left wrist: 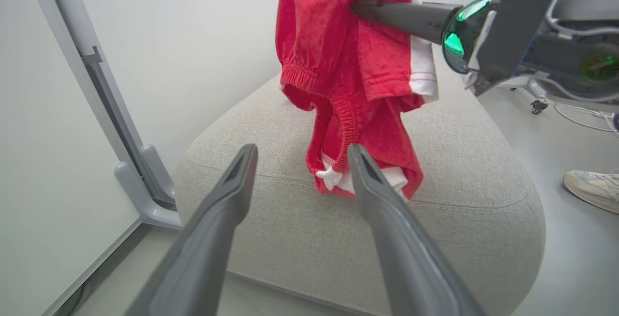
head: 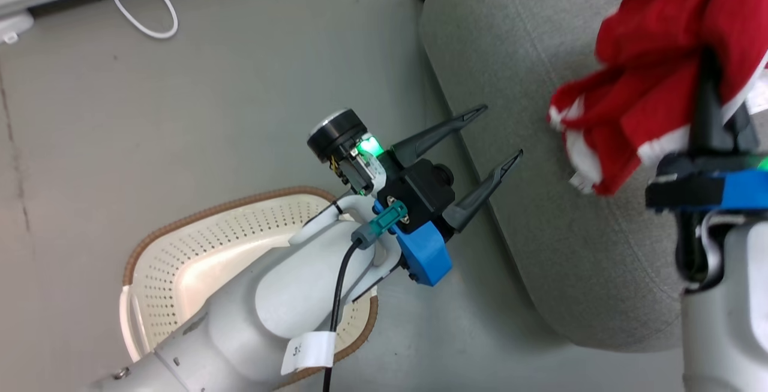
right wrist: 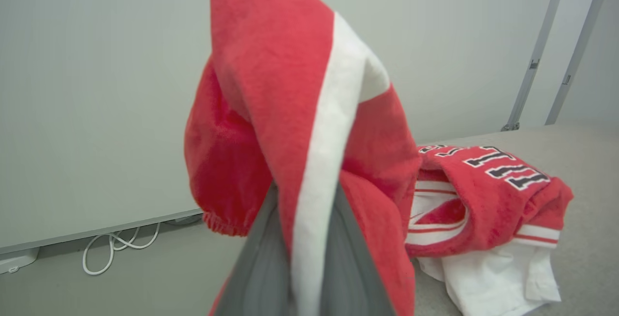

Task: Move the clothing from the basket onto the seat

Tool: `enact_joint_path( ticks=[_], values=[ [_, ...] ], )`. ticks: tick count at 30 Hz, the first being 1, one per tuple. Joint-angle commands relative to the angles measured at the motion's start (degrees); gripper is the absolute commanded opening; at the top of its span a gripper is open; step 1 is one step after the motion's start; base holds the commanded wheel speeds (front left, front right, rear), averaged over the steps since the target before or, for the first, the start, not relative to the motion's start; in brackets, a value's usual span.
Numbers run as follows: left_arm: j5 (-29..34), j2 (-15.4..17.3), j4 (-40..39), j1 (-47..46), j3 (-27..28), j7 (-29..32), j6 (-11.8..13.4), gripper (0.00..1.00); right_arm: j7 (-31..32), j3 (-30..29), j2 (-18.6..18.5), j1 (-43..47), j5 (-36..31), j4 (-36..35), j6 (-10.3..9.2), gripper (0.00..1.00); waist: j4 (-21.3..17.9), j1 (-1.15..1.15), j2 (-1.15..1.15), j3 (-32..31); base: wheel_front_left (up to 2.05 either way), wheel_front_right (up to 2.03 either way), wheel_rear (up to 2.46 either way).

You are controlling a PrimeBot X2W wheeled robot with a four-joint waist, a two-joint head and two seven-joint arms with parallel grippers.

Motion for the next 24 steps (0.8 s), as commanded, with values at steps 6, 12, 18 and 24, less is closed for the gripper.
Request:
enact_joint_path(
  ticks=[6,12,18,24],
  values=[
    [1.24,1.79,-0.90,-3.20,0.16,0.21,0.14,1.00,-0.07,-3.60,-1.43,-10.36,-2.36,-4.33,0.01,0.00,0.41,0.00,0.00,6.96,0.00,0.00,0.00],
    [2.21,3.52,-2.40,-5.86,-0.04,1.06,0.12,1.00,-0.07,-9.92,-7.07,-20.69,-2.75,-7.56,0.01,0.00,0.94,0.00,0.00,13.40,0.00,0.00,0.00],
    [3.43,5.30,-4.35,-8.24,-0.11,1.99,0.31,1.00,-0.06,-18.78,-15.27,-28.36,-2.11,-7.27,0.01,0.00,1.11,0.00,0.00,18.77,0.00,0.00,0.00],
    [4.02,6.66,-6.41,-9.65,-0.18,2.95,0.64,1.00,-0.06,-25.58,-23.33,-31.02,-2.34,-1.68,0.01,0.00,1.01,0.00,0.00,22.45,0.00,0.00,0.00]
  ],
)
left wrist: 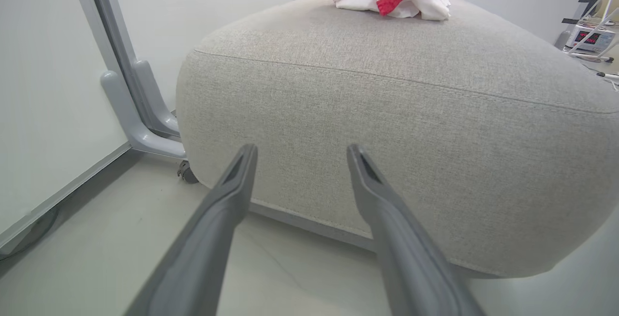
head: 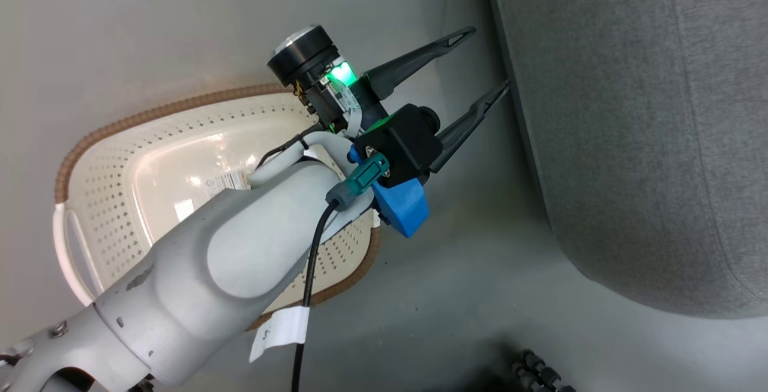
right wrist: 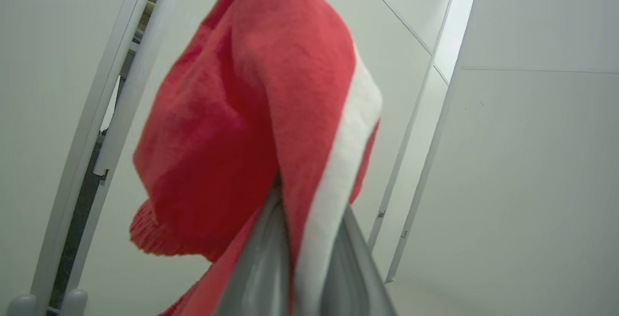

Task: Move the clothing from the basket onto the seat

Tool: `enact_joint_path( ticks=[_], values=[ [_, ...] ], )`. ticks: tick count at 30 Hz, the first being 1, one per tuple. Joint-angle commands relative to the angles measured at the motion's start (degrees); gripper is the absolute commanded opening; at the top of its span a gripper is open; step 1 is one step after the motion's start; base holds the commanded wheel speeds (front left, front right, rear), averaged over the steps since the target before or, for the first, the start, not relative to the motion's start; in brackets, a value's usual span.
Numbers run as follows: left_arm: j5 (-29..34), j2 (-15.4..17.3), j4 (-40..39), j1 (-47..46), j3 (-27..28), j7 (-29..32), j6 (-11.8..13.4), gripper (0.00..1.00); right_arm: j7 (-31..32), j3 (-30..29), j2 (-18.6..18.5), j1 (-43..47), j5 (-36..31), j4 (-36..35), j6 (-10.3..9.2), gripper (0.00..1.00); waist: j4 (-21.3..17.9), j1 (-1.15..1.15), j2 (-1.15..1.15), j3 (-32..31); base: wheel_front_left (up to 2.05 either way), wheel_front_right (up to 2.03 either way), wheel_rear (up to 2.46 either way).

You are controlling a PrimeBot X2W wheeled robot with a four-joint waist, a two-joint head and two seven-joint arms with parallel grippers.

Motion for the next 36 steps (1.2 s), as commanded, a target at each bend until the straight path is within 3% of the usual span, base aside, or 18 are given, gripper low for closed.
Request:
enact_joint_path(
  ticks=[1,6,19,27,28,29,30,36],
  values=[
    [0.41,0.52,-0.60,-0.93,0.06,0.18,0.31,1.00,-0.04,-1.02,-0.91,-0.73,-0.36,1.75,0.01,0.00,0.03,-0.01,0.00,1.67,0.00,0.00,0.00],
    [0.53,1.40,-1.88,-1.34,-0.25,0.79,0.47,1.00,-0.04,-1.66,-2.58,1.39,-2.30,7.95,0.01,0.00,0.33,-0.01,0.00,3.20,0.00,0.00,0.00],
    [-0.02,2.65,-3.79,-1.13,-0.66,1.69,1.23,1.00,-0.05,-3.51,2.56,3.81,-7.25,17.75,0.01,0.00,0.58,-0.01,0.00,4.62,0.00,0.00,0.00],
    [-0.36,3.08,-3.92,-1.60,-0.82,1.62,1.33,1.00,-0.05,-2.96,1.25,1.24,-7.74,24.63,0.01,0.00,0.82,-0.01,0.00,4.72,0.00,0.00,0.00],
    [-0.41,3.05,-3.80,-1.55,-0.86,1.53,1.41,1.00,-0.05,-2.98,1.15,1.08,-7.61,24.75,0.01,0.23,0.81,-0.01,0.00,4.48,0.00,0.00,0.00],
    [-0.48,3.00,-3.67,-1.50,-0.88,1.42,1.49,1.00,-0.05,-2.96,1.09,1.16,-7.47,24.74,0.01,0.93,0.80,-0.01,0.00,4.16,0.00,0.00,0.00],
    [-0.51,2.95,-3.54,-1.40,-0.90,1.32,1.52,1.00,-0.05,-2.68,1.05,1.57,-7.45,24.50,0.01,1.00,0.79,-0.01,0.00,3.75,0.00,0.00,0.00],
    [-1.22,2.15,-2.31,0.09,-1.03,-0.17,1.94,1.00,-0.05,-1.50,2.47,6.63,-6.61,19.01,0.01,1.00,0.80,-0.01,0.00,-0.30,0.00,0.00,0.00]
  ],
)
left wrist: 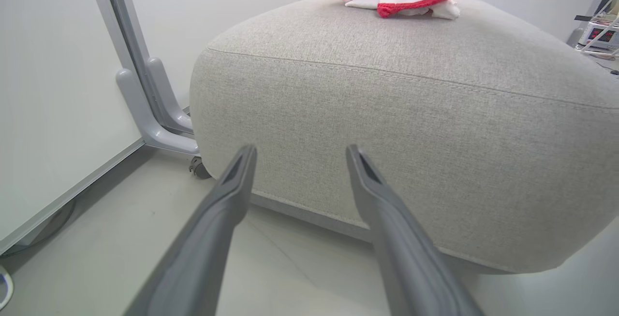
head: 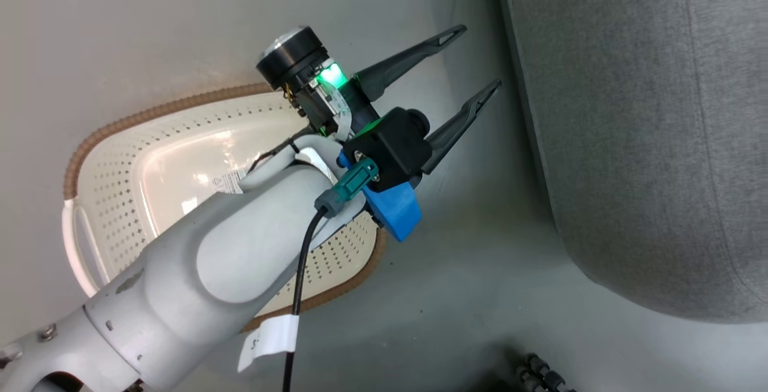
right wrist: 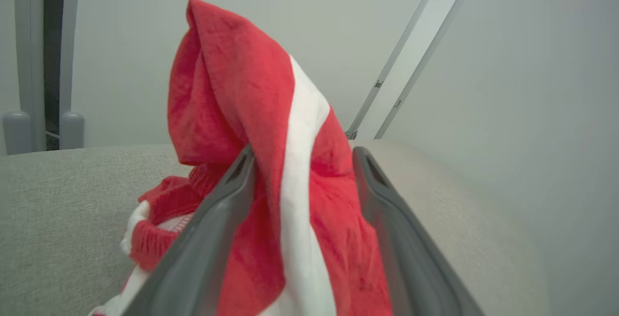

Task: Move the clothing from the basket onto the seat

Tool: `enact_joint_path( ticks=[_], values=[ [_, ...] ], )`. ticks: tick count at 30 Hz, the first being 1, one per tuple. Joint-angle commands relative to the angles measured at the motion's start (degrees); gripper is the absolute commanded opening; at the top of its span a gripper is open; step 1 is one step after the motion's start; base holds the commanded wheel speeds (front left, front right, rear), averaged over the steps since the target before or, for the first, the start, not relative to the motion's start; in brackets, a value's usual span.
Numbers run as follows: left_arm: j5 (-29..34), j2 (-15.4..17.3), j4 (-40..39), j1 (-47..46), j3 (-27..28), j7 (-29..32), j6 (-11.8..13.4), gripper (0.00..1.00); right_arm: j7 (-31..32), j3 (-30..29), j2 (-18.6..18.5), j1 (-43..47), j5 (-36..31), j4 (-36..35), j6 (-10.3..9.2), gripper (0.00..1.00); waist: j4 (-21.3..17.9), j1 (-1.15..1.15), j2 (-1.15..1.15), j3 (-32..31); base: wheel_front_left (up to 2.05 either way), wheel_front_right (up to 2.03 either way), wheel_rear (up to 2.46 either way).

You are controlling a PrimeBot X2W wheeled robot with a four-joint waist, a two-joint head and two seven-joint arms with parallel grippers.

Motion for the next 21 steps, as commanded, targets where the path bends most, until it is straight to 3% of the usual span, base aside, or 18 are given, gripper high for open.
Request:
enact_joint_path(
  ticks=[1,12,21],
  values=[
    [-0.20,-0.24,0.30,0.51,0.00,-0.48,0.31,1.00,-0.05,0.17,0.39,1.43,0.37,-1.06,0.01,1.00,0.10,0.00,0.00,-1.92,0.00,0.00,0.00],
    [-3.36,-1.81,3.11,5.43,3.37,-2.95,2.45,1.00,-0.05,7.26,3.48,13.39,3.06,-14.38,0.01,1.00,2.02,0.00,0.00,-12.99,0.00,0.00,0.00],
    [-3.49,-1.16,-1.70,13.07,15.22,-3.15,5.43,1.00,-0.04,16.00,8.37,19.72,2.54,-19.93,0.01,1.00,5.91,0.00,0.00,-21.27,0.00,0.00,0.00]
  ],
)
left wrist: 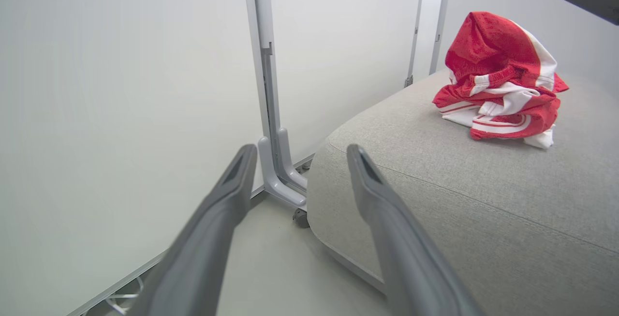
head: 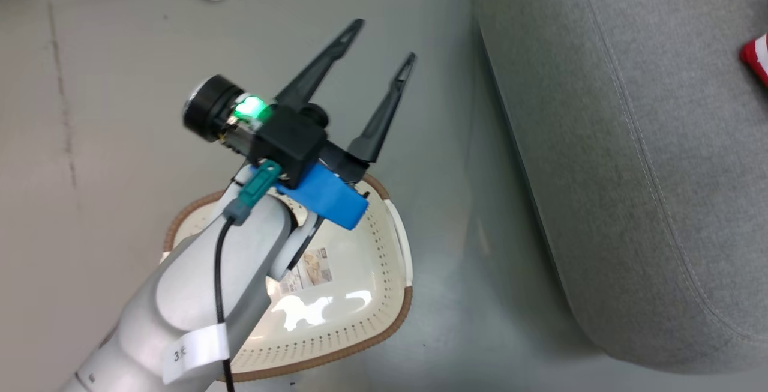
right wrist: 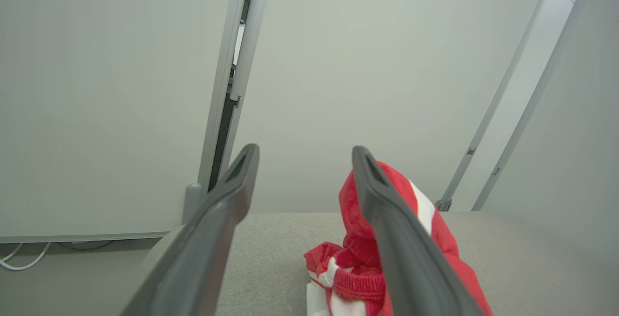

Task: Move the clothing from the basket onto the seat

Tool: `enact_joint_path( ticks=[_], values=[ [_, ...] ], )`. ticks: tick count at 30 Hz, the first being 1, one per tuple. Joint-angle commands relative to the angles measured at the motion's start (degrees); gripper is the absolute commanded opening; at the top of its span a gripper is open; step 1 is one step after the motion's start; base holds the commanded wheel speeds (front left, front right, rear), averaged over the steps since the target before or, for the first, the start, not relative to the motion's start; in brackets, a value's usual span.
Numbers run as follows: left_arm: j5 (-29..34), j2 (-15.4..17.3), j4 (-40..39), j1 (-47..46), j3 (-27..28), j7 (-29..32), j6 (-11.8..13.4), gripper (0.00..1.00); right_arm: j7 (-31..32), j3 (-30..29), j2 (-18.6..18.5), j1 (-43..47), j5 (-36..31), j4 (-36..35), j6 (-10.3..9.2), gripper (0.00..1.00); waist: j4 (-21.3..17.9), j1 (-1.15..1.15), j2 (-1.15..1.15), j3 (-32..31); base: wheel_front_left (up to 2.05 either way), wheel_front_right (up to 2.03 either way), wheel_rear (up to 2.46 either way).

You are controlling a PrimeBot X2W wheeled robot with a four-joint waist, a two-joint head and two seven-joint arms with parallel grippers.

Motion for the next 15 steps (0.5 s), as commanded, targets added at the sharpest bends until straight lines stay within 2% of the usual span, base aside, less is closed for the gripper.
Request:
enact_joint_path(
  ticks=[1,6,15],
  values=[
    [0.51,0.09,-0.84,1.59,1.74,-0.26,0.37,1.00,-0.04,1.09,0.78,1.60,-0.43,-0.57,0.01,1.00,2.42,0.01,0.00,-3.21,0.00,0.00,0.00],
    [2.13,-0.69,-2.61,7.27,9.52,-0.26,0.47,1.00,-0.04,6.46,3.04,4.26,-0.62,-1.57,0.01,1.00,5.00,0.01,0.00,-6.93,0.00,0.00,0.00],
    [4.92,-3.72,-2.09,15.82,22.02,-0.27,-1.44,1.00,-0.04,14.51,5.81,7.45,0.47,-0.25,0.01,1.00,9.25,0.01,0.00,-12.02,0.00,0.00,0.00]
  ],
)
